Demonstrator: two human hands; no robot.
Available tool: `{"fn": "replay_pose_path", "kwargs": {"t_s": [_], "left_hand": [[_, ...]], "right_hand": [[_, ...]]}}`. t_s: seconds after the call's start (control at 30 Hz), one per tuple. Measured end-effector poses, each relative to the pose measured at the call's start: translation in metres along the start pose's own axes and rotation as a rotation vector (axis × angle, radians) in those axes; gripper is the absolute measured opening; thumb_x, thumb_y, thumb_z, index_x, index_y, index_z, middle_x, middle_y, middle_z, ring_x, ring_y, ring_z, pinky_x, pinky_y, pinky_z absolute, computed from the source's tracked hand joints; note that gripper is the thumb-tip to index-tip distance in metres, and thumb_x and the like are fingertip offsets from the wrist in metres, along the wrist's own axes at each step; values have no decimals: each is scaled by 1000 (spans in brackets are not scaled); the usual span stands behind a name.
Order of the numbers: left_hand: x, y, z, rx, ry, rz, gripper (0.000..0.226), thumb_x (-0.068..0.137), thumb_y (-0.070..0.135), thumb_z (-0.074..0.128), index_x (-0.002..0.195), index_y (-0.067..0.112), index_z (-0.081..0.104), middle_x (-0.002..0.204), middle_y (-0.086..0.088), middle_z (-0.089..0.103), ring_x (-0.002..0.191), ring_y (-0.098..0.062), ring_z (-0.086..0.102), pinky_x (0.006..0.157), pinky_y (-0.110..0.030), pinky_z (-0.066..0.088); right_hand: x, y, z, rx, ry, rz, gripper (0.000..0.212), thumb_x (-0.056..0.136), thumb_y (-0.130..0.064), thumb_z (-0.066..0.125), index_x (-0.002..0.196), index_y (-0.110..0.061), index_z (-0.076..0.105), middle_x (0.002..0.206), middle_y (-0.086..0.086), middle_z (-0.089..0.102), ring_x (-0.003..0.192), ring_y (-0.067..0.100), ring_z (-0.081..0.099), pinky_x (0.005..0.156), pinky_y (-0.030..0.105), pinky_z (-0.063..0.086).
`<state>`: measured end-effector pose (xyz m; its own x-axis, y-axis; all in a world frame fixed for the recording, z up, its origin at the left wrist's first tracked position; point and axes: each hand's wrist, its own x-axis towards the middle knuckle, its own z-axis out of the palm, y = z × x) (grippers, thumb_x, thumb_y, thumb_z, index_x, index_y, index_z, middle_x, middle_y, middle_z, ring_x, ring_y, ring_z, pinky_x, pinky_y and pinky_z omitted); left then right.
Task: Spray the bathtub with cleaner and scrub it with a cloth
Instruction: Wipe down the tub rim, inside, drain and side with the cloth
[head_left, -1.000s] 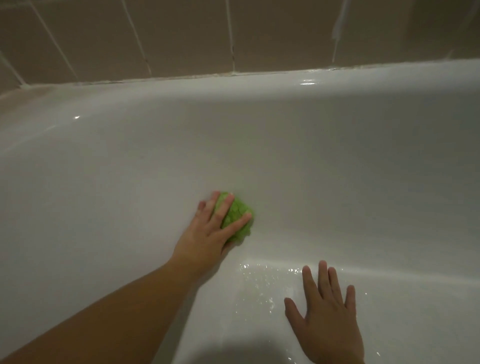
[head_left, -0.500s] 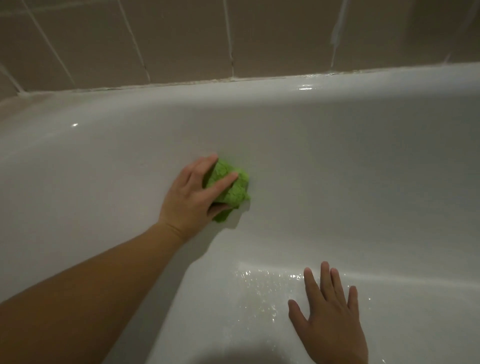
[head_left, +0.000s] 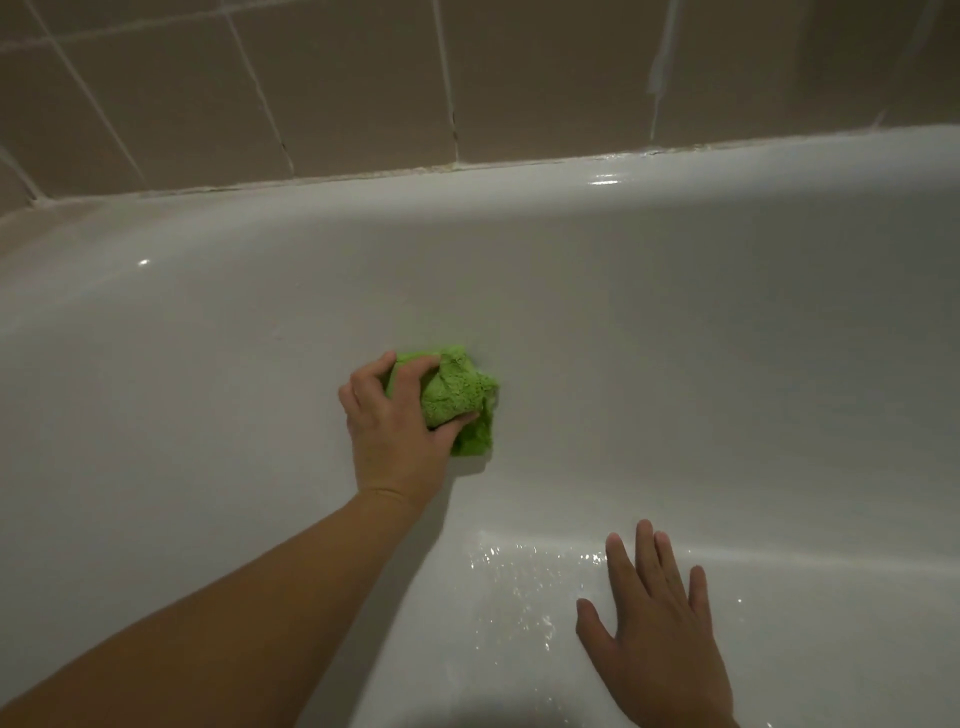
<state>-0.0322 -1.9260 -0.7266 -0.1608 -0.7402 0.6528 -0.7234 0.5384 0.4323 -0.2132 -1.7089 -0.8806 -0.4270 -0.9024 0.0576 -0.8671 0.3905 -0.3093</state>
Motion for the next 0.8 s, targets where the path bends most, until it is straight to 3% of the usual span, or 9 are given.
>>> {"fn": "replay_pose_path", "kwargs": {"t_s": [0.13, 0.23, 0.33, 0.47, 0.63, 0.8], "left_hand": [[47, 17, -26, -81, 129, 1, 64, 66, 44, 92, 116, 34, 53, 134, -16, 43, 123, -39, 42, 97, -35, 35], [75, 32, -38, -160, 212, -25, 61, 68, 46, 90, 118, 32, 58, 138, -12, 42, 129, -32, 41, 98, -29, 35], [84, 40, -39, -256, 249, -20, 59, 70, 44, 90, 121, 31, 64, 144, -8, 39, 134, -28, 41, 107, -28, 38], [80, 48, -35, -194, 285, -9, 57, 76, 38, 89, 129, 30, 68, 150, -13, 37, 137, -33, 37, 115, -37, 36], [52, 49, -14, -45, 250, 15, 66, 88, 26, 80, 148, 20, 52, 160, -18, 29, 143, -43, 30, 119, -50, 31], [13, 42, 6, -31, 163, 14, 72, 79, 7, 84, 145, 19, 56, 159, -16, 29, 141, -45, 34, 112, -43, 31]], "right_hand": [[40, -17, -21, 71, 195, -86, 80, 92, -59, 40, 161, -19, 29, 172, -1, -5, 160, 23, 0, 121, 62, 26], [107, -60, -90, 164, 515, -210, 85, 94, -53, 52, 162, -15, 20, 171, 10, 11, 159, 30, 7, 121, 64, 23], [155, -99, -162, 153, 716, -314, 90, 94, -50, 62, 163, -12, 19, 171, 13, 8, 159, 30, 2, 124, 65, 10], [182, -100, -219, 46, 773, -251, 93, 93, -61, 55, 164, -13, 19, 172, 11, 9, 159, 29, 2, 121, 66, -1], [190, -67, -237, -90, 871, -352, 87, 88, -66, 58, 156, -14, 39, 158, 13, 40, 153, 32, 26, 122, 67, 8], [206, -52, -256, -134, 918, -420, 93, 79, -76, 63, 144, -11, 50, 139, 14, 52, 134, 35, 44, 122, 54, 22]]}}
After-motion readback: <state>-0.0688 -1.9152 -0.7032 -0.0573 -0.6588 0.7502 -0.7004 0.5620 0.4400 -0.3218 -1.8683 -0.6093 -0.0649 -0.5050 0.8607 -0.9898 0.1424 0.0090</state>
